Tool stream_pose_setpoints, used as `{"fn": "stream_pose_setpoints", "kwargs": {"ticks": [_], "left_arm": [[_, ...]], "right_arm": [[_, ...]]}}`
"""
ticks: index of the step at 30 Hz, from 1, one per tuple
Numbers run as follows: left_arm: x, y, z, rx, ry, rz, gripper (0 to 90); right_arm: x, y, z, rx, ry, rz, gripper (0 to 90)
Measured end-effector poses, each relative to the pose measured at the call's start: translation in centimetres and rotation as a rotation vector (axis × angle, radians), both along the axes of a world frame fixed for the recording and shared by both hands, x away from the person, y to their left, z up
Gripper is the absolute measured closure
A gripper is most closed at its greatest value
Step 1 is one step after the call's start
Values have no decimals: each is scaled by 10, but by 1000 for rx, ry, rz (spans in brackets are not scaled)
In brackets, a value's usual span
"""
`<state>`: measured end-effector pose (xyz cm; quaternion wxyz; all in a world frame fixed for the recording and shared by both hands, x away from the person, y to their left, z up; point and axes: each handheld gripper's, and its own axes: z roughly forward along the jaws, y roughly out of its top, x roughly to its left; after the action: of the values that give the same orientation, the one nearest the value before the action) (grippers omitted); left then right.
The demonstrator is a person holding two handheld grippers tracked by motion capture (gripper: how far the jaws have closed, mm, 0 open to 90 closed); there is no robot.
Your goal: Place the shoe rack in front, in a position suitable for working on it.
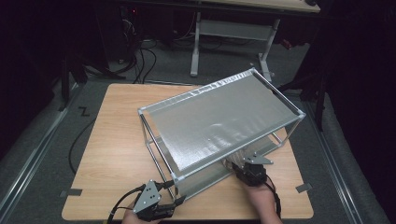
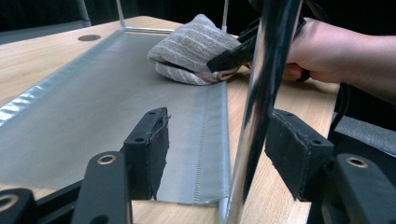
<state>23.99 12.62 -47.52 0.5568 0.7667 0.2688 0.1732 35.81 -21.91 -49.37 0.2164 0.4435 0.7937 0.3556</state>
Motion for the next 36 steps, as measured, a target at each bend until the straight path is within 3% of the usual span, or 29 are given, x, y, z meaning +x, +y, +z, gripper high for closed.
{"fn": "stream_pose_setpoints", "kwargs": {"ticks": [36], "left_arm": [[0,-4,-4,8,12,-13,407]], "right_arm": [[0,0,0,-1,-26,-15,606]]}}
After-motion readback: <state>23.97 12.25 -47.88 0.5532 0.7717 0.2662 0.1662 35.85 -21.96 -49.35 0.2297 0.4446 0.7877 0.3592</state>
